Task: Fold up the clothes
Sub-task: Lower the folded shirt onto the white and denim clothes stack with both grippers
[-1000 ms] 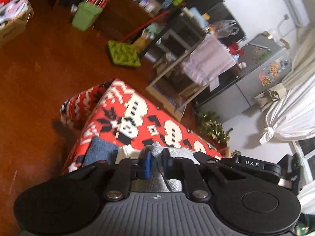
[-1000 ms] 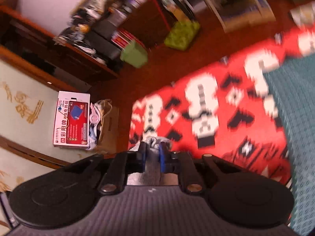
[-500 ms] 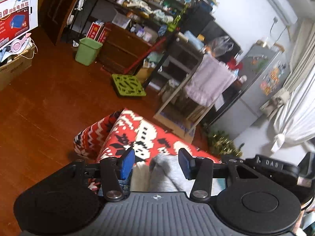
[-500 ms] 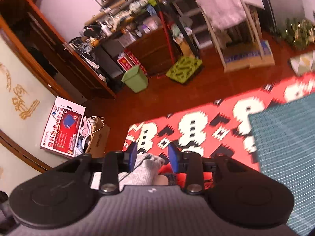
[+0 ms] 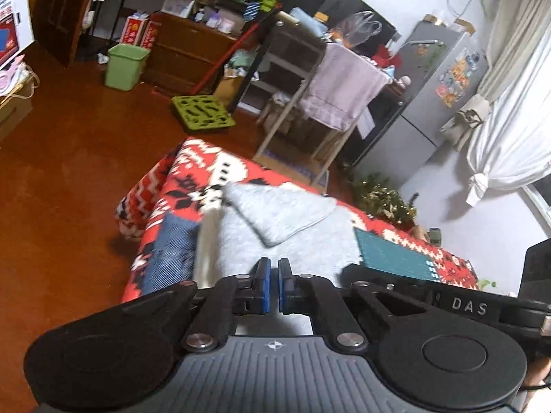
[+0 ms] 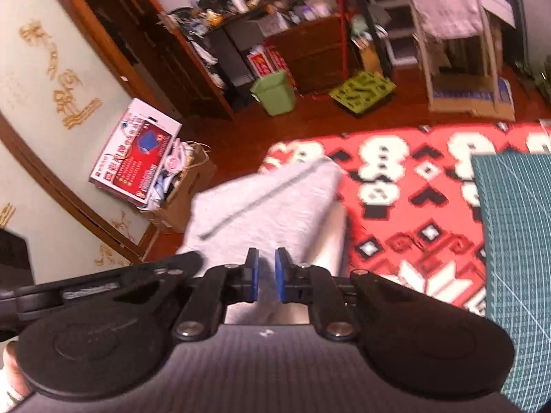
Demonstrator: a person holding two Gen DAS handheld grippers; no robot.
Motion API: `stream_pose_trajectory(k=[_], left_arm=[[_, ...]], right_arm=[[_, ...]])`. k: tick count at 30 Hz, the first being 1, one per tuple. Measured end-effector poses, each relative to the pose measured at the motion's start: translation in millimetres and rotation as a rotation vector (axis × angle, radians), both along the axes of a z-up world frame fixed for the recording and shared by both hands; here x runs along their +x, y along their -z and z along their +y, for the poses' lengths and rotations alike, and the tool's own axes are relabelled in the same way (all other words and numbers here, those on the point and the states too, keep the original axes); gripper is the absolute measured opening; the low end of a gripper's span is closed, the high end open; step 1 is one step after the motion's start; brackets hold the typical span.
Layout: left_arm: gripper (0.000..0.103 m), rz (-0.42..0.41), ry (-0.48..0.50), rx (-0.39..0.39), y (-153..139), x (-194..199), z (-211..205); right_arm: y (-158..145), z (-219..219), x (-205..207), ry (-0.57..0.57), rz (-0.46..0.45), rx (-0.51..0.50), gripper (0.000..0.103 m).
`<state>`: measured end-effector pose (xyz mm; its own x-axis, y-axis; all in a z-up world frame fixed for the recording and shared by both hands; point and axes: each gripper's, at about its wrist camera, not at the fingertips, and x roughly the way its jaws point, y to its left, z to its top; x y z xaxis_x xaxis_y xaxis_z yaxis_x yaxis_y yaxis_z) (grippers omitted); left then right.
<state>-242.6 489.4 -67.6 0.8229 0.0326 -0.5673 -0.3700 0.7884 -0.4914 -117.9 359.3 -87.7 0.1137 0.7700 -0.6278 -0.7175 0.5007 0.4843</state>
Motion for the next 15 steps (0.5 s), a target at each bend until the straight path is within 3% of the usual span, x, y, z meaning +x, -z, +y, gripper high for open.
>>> stream_pose_trajectory(k=[3,8,15], left_arm=[[0.004,0.009,0.01,0.009,-1,-5,-6],[0.004,0.025,0.026,0.024,-2,-12,-16],[0.004,0.075,0.023,0.033,6,-22,-24]], right_arm=[[-3,-14,7,0.022,0.035,0.023,0.011],[-15,-15,-8,-0.035,0.062,0.071,0.013],[4,-14,-36,-0.059,0.053,-0.002,0.012]])
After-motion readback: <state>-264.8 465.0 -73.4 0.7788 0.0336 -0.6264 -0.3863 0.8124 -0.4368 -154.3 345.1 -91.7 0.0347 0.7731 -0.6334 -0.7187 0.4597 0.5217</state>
